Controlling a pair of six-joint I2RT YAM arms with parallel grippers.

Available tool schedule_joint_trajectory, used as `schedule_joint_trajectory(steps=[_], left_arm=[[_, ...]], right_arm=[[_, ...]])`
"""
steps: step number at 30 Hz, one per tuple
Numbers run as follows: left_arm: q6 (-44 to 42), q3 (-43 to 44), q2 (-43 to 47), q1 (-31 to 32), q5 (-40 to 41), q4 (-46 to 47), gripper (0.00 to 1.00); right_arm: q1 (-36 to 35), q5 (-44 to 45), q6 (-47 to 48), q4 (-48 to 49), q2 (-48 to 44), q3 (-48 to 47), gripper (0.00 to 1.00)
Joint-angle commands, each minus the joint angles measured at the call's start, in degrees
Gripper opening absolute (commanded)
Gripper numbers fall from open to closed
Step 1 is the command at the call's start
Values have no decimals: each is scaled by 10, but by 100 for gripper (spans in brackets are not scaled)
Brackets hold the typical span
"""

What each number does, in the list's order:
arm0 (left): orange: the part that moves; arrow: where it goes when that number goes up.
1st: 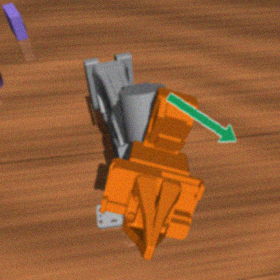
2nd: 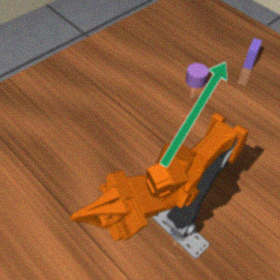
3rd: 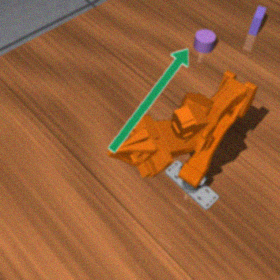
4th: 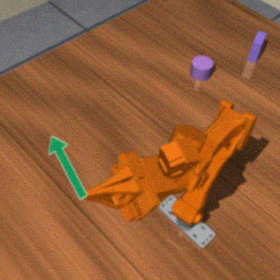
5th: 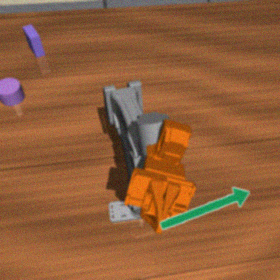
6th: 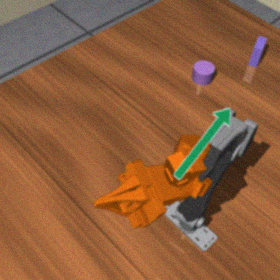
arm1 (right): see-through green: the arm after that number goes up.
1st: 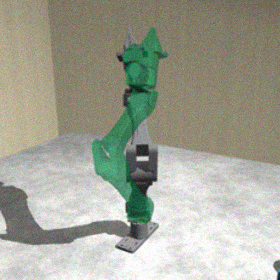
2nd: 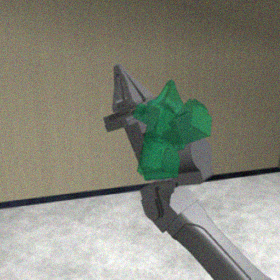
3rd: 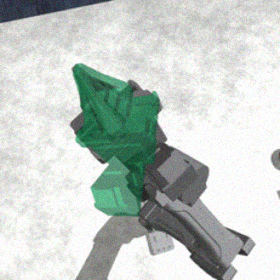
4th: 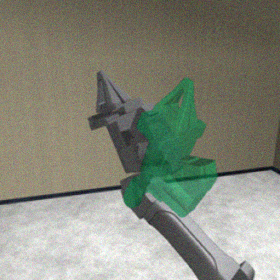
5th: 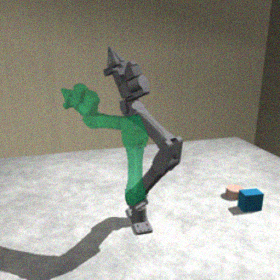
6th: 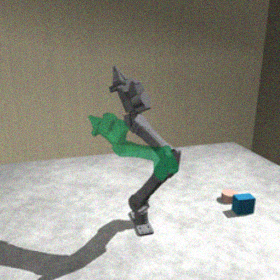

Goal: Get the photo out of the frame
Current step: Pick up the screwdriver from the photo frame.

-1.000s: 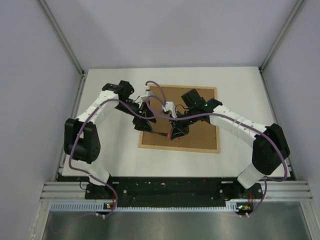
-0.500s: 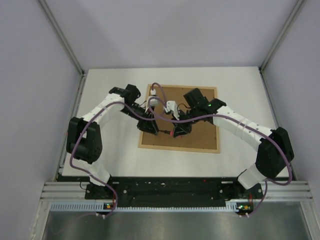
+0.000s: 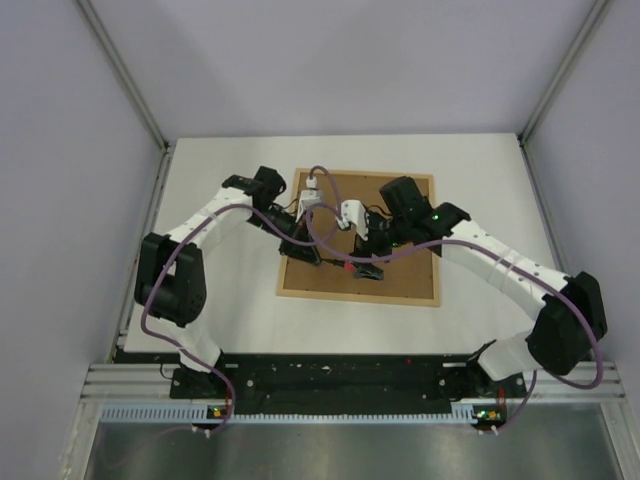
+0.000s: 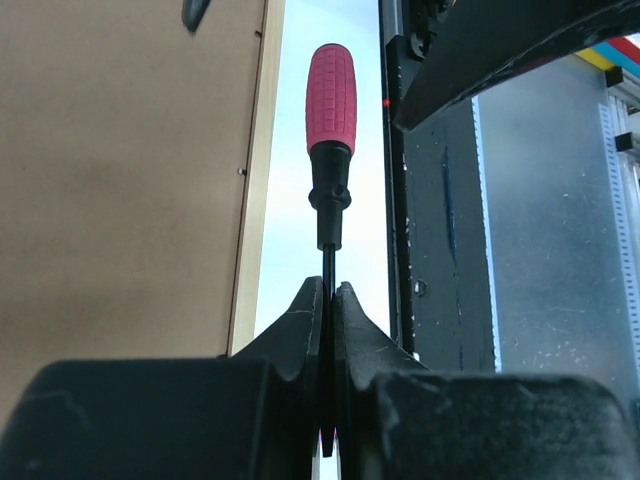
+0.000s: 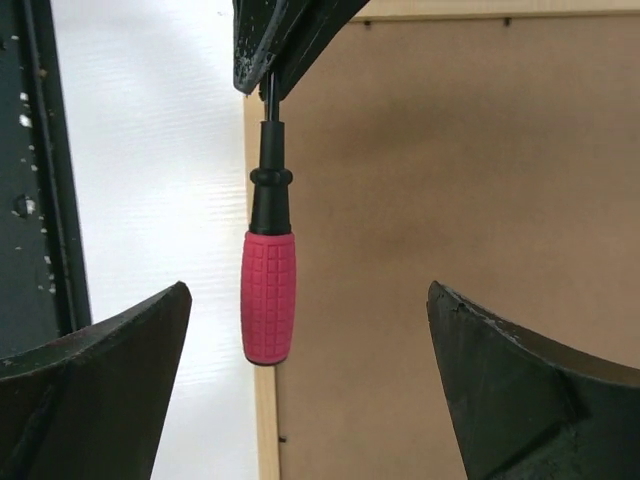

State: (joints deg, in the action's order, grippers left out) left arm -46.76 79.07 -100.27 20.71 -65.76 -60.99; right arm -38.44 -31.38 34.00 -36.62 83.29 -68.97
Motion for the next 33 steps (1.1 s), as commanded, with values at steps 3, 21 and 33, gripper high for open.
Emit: schedule_joint_trajectory(steps=[3,21,33], left_arm=[[66,7,-12,6,-32,31,0],[154,27,-57,-1,-128,57,0],[135,23,-57,-15,-144,42,0]], right_arm=[[1,45,94,63,-82,53,99],[-76,155,103,288,-76,171,83],[-99,207,92,338,-83,206,72]])
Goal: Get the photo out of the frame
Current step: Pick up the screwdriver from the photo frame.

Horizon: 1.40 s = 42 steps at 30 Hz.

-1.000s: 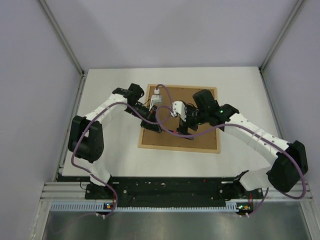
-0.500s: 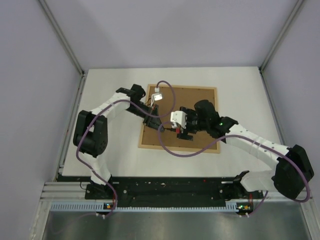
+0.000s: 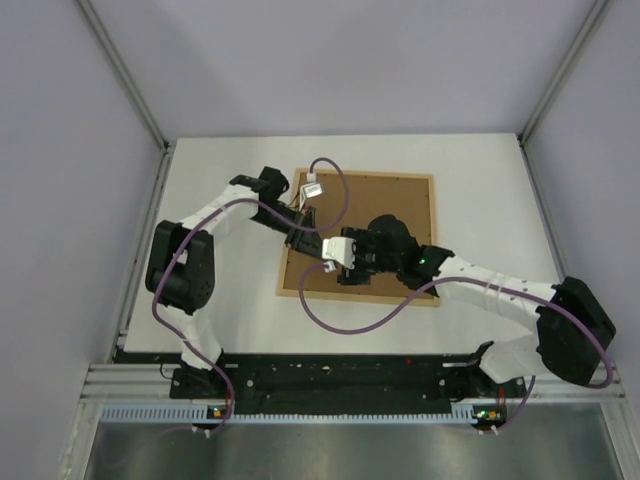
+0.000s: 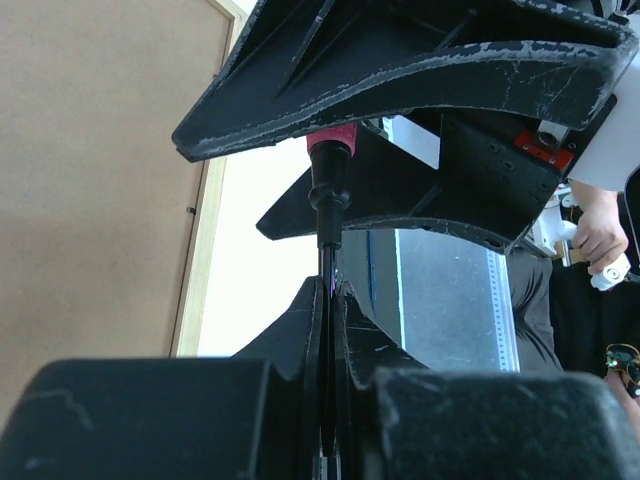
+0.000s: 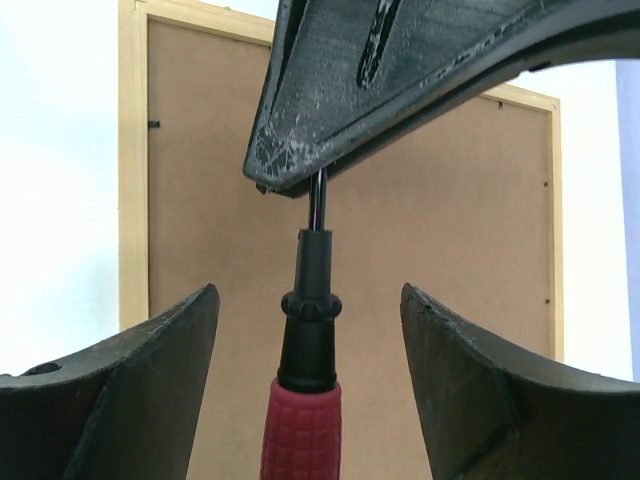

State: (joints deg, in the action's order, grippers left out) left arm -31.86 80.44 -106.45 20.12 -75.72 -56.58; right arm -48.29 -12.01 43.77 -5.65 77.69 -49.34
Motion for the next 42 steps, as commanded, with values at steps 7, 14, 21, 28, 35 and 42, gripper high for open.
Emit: schedule_joint_trajectory(steps=[7,14,21,28,35,42], left_arm=[[-35,16,2,-10,-50,-26,0],[-42,23,-5,-16,-43,-37,64],[-95,54,26,-117,-61,-98,98],[-105,28,48,-141,-12,-91,99],[180,-122,130,-135,198,255,98],[217,-122,106,-127,412,273,98]], right_arm=[[5,7,-11,38,-35,20,41],[6,-23,-2,-18,-34,-1,0],[21,-27,-3,-86,-75,-5,0],[25,-15,-5,-83,-93,9,0],[27,36,-7,-75,-92,14,0],[31,146,-42,-55,-112,38,0]])
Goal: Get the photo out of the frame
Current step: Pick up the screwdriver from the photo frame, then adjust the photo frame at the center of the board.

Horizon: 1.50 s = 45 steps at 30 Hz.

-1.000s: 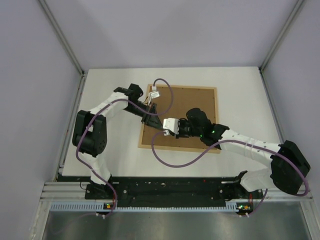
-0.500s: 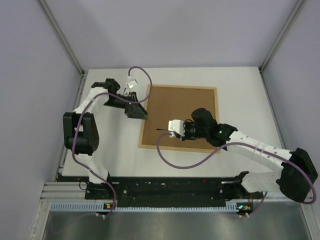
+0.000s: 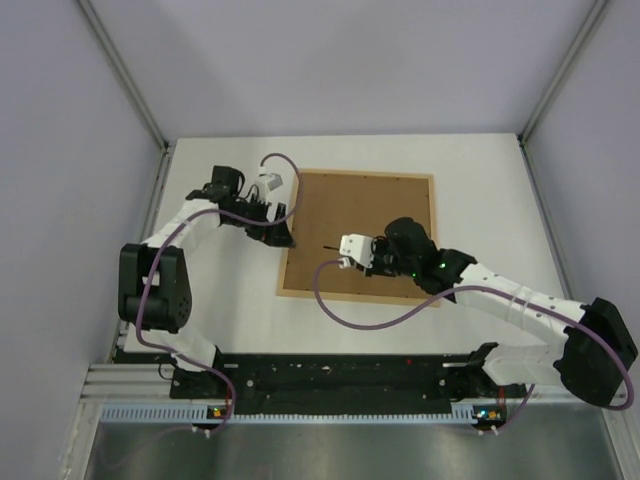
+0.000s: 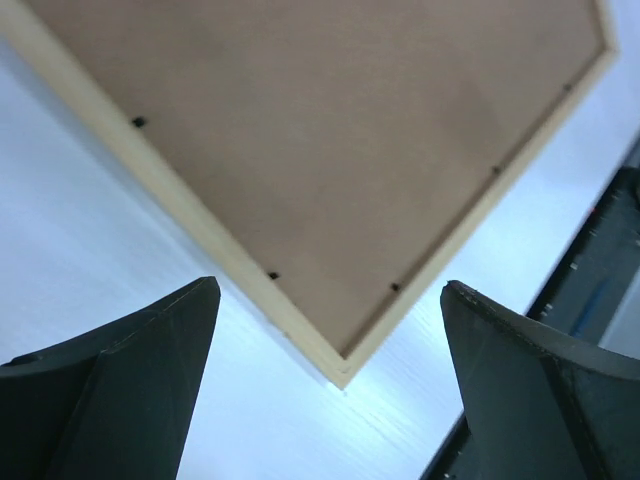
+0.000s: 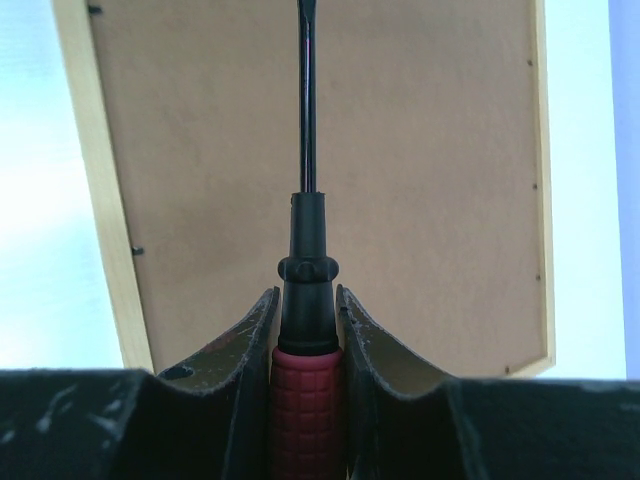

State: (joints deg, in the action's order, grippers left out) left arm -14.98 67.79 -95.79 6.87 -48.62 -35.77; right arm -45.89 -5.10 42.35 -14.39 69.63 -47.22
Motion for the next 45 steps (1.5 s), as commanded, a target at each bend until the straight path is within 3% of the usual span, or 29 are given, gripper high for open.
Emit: schedule_joint_trajectory(steps=[1,11,21,32,39,45], left_arm=[[48,2,-6,9,161,66,98],[43,10,-49,98,355,51,98],[36,20,-72,147,440,3,97],[43,19,-75,162,438,-10,75],[55,20,-95,162,420,-8,49],[63,24,-100,167,414,-7,47]], right_arm=[[9,97,-36,44,-38,25,0],[91,151,-104,109,-75,59,0],[107,159,-111,117,-76,65,0],[107,162,-110,126,-70,70,0],[108,155,-110,127,-71,71,0],[108,152,-111,127,-71,71,0]])
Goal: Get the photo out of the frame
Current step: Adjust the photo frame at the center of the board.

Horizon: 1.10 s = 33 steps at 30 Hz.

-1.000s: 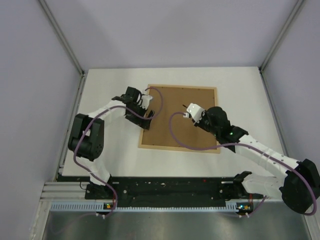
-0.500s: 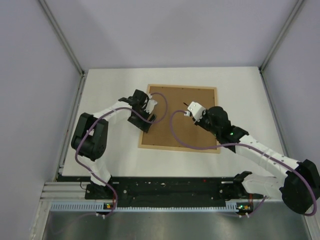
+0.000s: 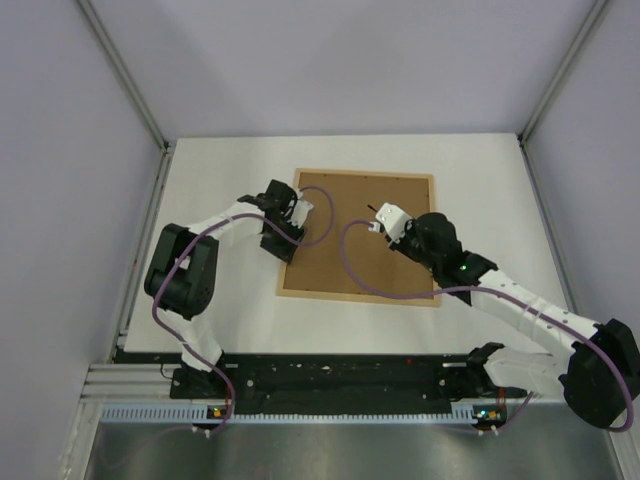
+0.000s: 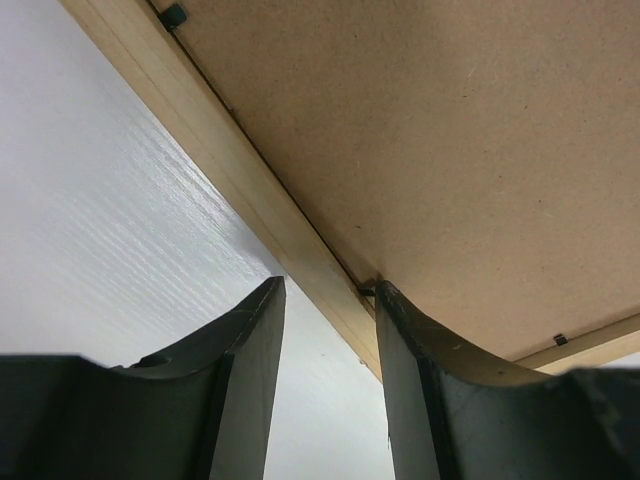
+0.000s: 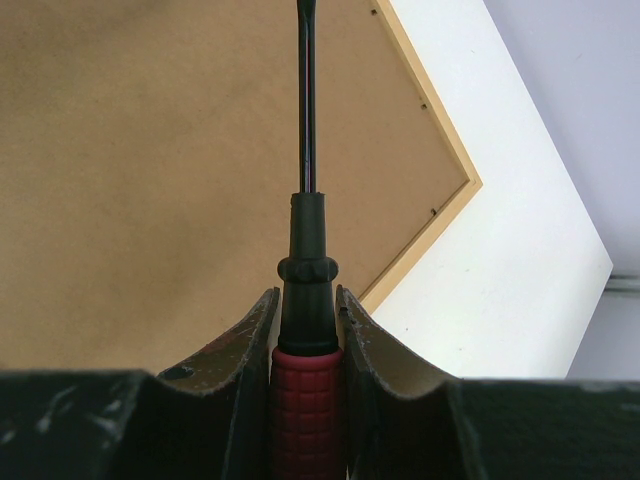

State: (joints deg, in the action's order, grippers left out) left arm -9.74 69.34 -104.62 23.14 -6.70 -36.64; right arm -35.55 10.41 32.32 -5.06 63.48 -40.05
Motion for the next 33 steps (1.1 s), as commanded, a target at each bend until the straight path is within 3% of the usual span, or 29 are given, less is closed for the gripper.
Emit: schedule_joint_trajectory(steps=[1,5,10,26,27,29,30,33], left_arm=[[11,10,-12,6,-4,3,47],[16,7,-7,9,3,6,29],[19,0,7,10,-1,13,0],[34,-14,33,9,-15,25,0],[38,-13,33,6,-16,26,2],[46,-17,41,-5,-23,35,34],[50,-18,47,-9,-26,39,44],[59,-23,66,-28,-39,52,61]], right_arm=[[5,-3,-10,34,-8,0,0],[5,-5,-10,34,-8,0,0],[5,-7,-10,34,-2,2,0],[5,-22,-17,24,21,-1,0],[5,-23,-18,24,22,-2,0],[5,-28,-20,20,27,-4,0],[5,-29,-23,17,29,-6,0],[4,-35,-29,12,33,-10,0]])
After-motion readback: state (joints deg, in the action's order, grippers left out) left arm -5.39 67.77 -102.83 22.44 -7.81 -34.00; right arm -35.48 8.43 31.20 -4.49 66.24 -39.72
